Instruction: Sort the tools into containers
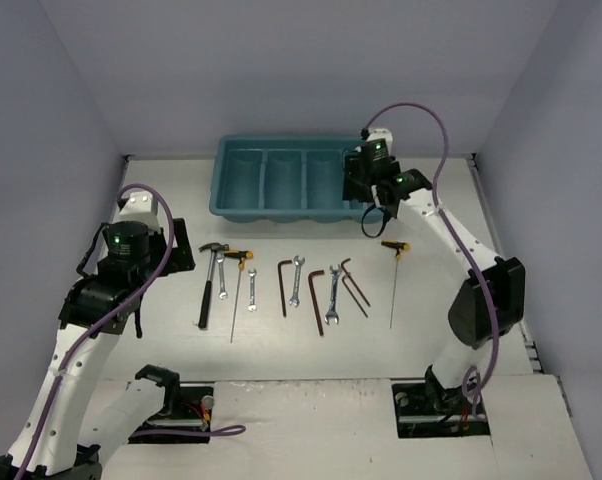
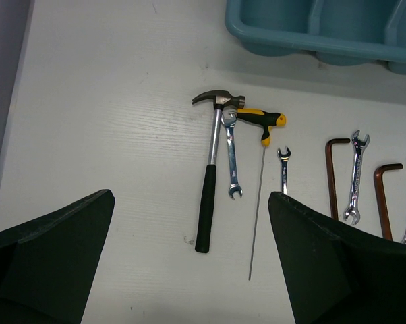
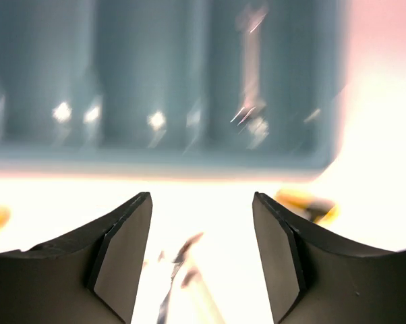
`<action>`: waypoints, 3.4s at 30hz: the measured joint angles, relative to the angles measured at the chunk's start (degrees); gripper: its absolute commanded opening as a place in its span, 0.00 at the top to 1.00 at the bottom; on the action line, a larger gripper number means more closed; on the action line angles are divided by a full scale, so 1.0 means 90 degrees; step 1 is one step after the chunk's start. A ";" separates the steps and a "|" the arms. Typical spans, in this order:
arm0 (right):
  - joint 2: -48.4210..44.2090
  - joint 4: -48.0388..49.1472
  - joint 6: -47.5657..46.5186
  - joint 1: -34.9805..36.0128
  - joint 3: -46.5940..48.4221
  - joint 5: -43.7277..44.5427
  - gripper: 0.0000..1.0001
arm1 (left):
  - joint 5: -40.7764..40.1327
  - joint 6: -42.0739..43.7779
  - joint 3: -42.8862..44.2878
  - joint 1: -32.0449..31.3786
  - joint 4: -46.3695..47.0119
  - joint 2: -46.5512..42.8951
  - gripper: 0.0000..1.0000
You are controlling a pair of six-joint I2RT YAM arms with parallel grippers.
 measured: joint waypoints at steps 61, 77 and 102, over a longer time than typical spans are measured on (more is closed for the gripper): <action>0.0538 -0.0252 0.0063 -0.0300 0.1371 0.0592 1.00 | -0.0007 -0.0039 0.0264 -0.0084 -0.0052 0.0040 0.03; 0.4088 -0.0450 -0.0896 -0.0904 0.3687 0.0098 0.50 | 0.0240 -0.0373 0.0141 -0.0118 -0.0249 -0.0070 0.03; 0.0021 -0.0194 0.2137 0.2514 -0.1118 0.0570 0.57 | 0.0228 -0.0469 0.0173 -0.0118 -0.0431 -0.0144 0.03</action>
